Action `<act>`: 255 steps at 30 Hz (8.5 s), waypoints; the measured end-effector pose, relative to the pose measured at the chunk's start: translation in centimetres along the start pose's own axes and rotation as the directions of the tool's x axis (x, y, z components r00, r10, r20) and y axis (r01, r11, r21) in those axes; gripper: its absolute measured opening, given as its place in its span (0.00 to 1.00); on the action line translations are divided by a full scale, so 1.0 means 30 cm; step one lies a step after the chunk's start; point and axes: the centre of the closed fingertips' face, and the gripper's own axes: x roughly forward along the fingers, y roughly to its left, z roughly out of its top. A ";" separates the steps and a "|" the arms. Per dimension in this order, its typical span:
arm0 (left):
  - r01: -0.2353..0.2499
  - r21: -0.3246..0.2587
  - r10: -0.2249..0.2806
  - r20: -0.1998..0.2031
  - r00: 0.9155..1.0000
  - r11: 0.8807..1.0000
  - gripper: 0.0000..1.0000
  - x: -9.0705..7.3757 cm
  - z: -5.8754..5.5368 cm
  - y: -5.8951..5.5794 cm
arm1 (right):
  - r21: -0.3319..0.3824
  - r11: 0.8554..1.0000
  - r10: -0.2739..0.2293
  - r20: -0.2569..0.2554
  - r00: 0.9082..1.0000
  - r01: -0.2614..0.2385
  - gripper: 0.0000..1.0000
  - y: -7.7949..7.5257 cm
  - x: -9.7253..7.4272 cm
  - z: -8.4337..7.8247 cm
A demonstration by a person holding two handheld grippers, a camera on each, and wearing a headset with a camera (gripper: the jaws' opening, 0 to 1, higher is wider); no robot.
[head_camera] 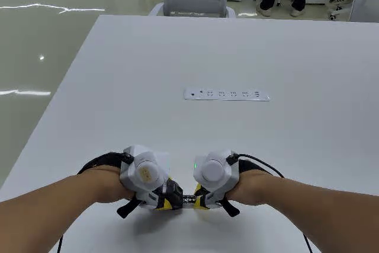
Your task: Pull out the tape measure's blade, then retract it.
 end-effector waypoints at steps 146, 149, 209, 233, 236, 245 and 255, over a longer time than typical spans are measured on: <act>-0.020 -0.040 0.023 0.055 0.998 0.999 0.32 0.003 0.001 0.009 | -0.030 1.000 -0.002 -0.171 0.985 -0.003 0.12 -0.041 -0.140 -0.269; -0.021 -0.042 0.023 0.063 0.998 0.999 0.32 0.002 0.002 0.009 | -0.028 1.000 -0.003 -0.173 0.985 -0.002 0.12 -0.044 -0.143 -0.279; -0.007 -0.065 0.011 0.063 0.998 0.998 0.32 0.007 0.004 0.012 | -0.002 1.000 -0.012 -0.222 0.975 0.012 0.12 -0.060 -0.220 -0.412; -0.011 -0.065 0.014 0.052 0.999 0.998 0.32 0.008 0.005 0.011 | 0.008 1.000 -0.011 -0.233 0.972 0.013 0.12 -0.063 -0.255 -0.468; -0.010 -0.066 0.014 0.050 0.999 0.998 0.32 0.008 0.004 0.012 | 0.009 1.000 -0.012 -0.235 0.972 0.014 0.12 -0.065 -0.257 -0.474; -0.011 -0.067 0.015 0.048 0.999 0.998 0.32 0.009 0.001 0.013 | 0.016 1.000 -0.009 -0.239 0.971 0.014 0.12 -0.069 -0.268 -0.491; -0.011 -0.069 0.015 0.047 0.999 0.998 0.32 0.008 0.002 0.012 | 0.016 1.000 -0.014 -0.242 0.970 0.018 0.12 -0.071 -0.274 -0.505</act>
